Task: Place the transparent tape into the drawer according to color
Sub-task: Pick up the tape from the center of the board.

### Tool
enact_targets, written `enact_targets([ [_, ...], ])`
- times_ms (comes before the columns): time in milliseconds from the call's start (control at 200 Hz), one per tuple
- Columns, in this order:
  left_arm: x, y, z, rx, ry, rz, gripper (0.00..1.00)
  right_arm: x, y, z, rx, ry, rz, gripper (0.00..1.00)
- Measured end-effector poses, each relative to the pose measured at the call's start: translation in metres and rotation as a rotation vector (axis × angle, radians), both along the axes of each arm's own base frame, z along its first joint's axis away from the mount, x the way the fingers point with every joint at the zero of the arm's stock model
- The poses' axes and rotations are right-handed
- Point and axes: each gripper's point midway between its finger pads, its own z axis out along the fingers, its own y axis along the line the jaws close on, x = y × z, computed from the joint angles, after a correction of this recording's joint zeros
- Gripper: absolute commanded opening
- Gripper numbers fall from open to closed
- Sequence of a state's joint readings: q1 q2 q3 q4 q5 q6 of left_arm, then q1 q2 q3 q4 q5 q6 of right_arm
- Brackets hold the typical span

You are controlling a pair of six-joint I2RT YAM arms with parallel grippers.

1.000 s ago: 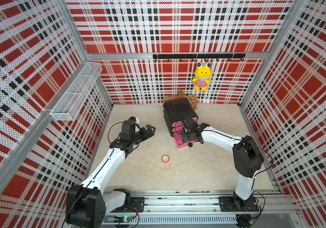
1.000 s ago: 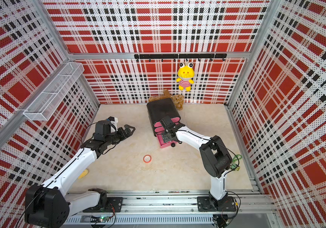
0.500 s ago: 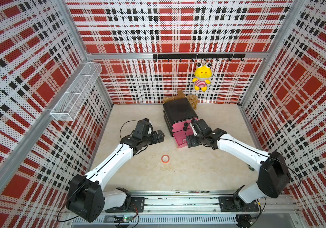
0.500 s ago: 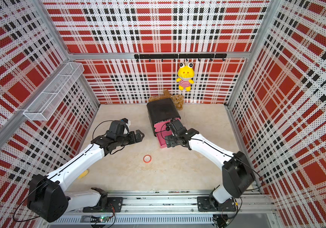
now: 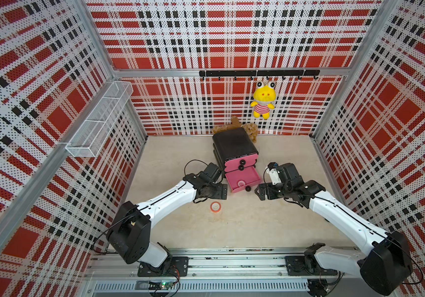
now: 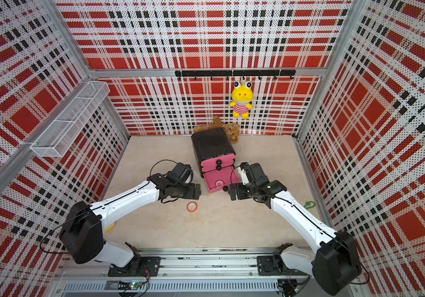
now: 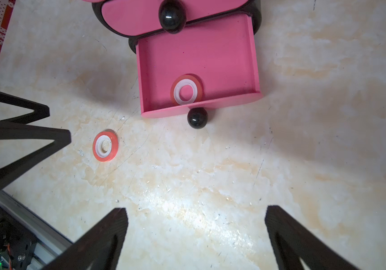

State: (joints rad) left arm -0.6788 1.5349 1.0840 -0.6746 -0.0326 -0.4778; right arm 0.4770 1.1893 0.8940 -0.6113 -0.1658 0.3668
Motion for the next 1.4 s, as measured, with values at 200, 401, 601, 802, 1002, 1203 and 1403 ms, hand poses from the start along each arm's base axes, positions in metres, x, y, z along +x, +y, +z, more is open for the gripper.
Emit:
enact_targets([
  [200, -0.012, 0.0, -0.031, 0.138, 0.072, -0.055, 0.9, -0.007, -0.001, -0.004, 0.031, 0.013, 0.013, 1.0],
  [401, -0.016, 0.003, -0.051, 0.217, 0.125, -0.083, 0.85, -0.012, -0.003, -0.008, 0.045, 0.026, 0.018, 1.0],
  [601, -0.012, -0.001, -0.053, 0.233, 0.131, -0.107, 0.84, -0.016, -0.003, -0.005, 0.061, 0.017, 0.023, 1.0],
  [802, -0.016, 0.001, -0.064, 0.257, 0.164, -0.126, 0.84, -0.017, -0.007, -0.005, 0.07, 0.015, 0.013, 1.0],
  [1002, -0.018, 0.002, -0.068, 0.269, 0.176, -0.15, 0.84, -0.017, -0.008, -0.001, 0.082, 0.007, 0.011, 1.0],
  [1203, -0.017, 0.005, -0.074, 0.278, 0.193, -0.153, 0.83, -0.017, -0.009, -0.001, 0.085, 0.008, 0.011, 1.0],
  [1403, -0.016, 0.009, -0.075, 0.276, 0.202, -0.153, 0.8, -0.017, -0.01, 0.002, 0.09, -0.001, 0.006, 1.0],
])
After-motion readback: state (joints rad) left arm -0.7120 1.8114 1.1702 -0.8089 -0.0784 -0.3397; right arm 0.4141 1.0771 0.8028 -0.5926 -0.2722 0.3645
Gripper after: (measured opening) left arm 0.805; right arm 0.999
